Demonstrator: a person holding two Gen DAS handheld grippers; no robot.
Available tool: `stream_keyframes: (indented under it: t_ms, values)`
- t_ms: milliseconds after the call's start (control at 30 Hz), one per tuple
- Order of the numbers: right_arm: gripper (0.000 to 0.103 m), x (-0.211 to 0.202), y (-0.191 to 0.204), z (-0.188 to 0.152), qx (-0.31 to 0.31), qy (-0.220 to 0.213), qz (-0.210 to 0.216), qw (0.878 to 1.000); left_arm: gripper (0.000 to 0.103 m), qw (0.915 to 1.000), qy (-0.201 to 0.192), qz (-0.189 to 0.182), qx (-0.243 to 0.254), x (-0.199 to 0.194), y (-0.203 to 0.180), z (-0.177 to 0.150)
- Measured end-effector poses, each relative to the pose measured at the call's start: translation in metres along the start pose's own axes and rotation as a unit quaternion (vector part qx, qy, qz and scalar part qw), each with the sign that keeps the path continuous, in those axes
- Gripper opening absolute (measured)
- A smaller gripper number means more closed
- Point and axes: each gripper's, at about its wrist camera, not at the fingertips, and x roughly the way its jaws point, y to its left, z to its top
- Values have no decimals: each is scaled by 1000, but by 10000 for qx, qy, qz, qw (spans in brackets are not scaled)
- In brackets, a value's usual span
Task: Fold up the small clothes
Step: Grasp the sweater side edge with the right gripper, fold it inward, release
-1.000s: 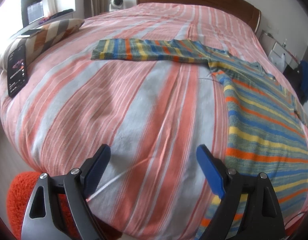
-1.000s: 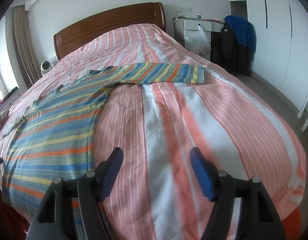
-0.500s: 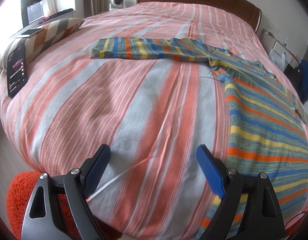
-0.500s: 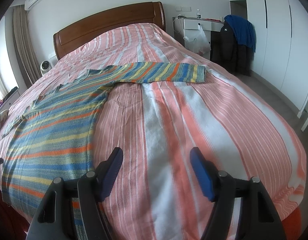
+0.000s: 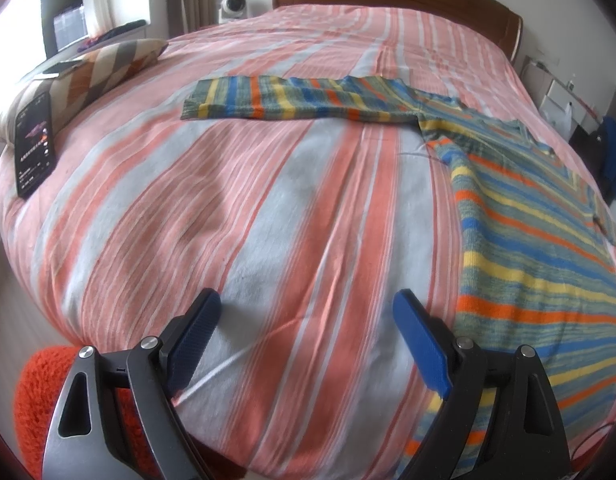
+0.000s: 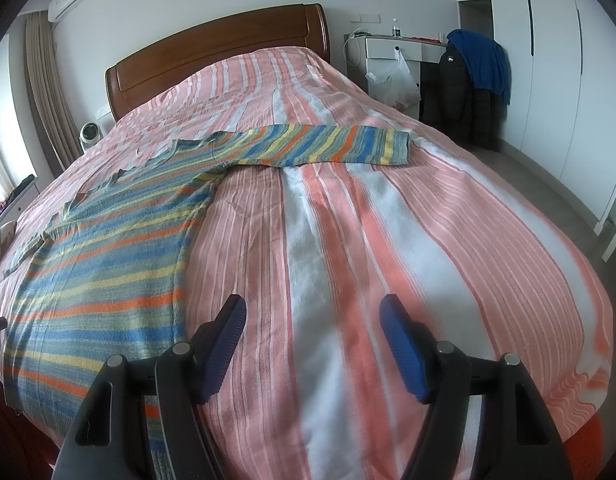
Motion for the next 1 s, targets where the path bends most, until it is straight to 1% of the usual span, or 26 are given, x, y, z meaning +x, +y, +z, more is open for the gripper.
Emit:
stream_keyframes:
  t_ms: [100,167,233,267,333,367,400,467,500,567,600,667,733,767,800,833,867,900,933,967,1000]
  values:
    - [69,0,-1,0,30,20,27,10000,90,10000,-53,-16,-22,-2,2,1]
    - [69,-1,-5,5,135,20,134,9998,90,9999,-75,-28,-97,-2,6,2]
    - [69,-2,-17,19,333,27,413,9986,90,9998,-60,-39,-170,-1,8,3]
    - [69,-1,-26,28,474,58,634,9968,90,9998,-48,-33,-187,0,9,3]
    - [69,5,-51,52,865,65,1012,9911,90,9998,-41,-2,-173,1,7,3]
    - [69,11,-66,64,1098,108,1167,9870,90,9999,-51,11,-154,1,6,2]
    - [69,21,-89,79,1487,100,1283,9805,90,9999,-62,16,-139,0,4,2]
    - [69,40,-120,97,2054,181,1438,9679,90,9999,-91,50,-99,0,2,1]
    - [69,57,-138,107,2399,258,1520,9585,90,9999,-94,72,-81,0,0,0]
    - [69,94,-162,122,2800,484,1707,9435,90,9999,-79,145,-24,2,-2,-1]
    - [68,109,-168,127,2916,584,1775,9381,90,9998,-75,178,-2,2,-4,-2]
    - [63,139,-177,134,3115,774,1874,9284,91,9997,-80,239,32,3,-4,-2]
    - [56,166,-180,140,3182,982,1911,9234,93,9996,-78,286,38,5,-5,-2]
    - [52,177,-180,143,3208,1035,1915,9218,94,9995,-71,308,29,5,-4,-2]
    - [50,187,-178,145,3248,1073,1993,9183,95,9995,-66,318,21,6,-5,-2]
    - [40,196,-175,146,3234,1177,2072,9158,95,9994,-58,327,13,8,-5,-1]
    - [14,204,-171,149,3120,1322,2040,9185,96,9994,-56,341,9,9,-5,-1]
    - [2,210,-167,152,2905,1446,1892,9268,96,9994,-66,348,15,9,-6,-1]
    - [2,212,-164,154,2771,1509,1745,9328,96,9993,-75,355,30,9,-6,-1]
    - [2,209,-161,158,2683,1455,1634,9382,96,9993,-81,352,37,8,-6,-1]
    - [2,202,-155,166,2534,1305,1424,9479,96,9994,-82,337,39,8,-6,-2]
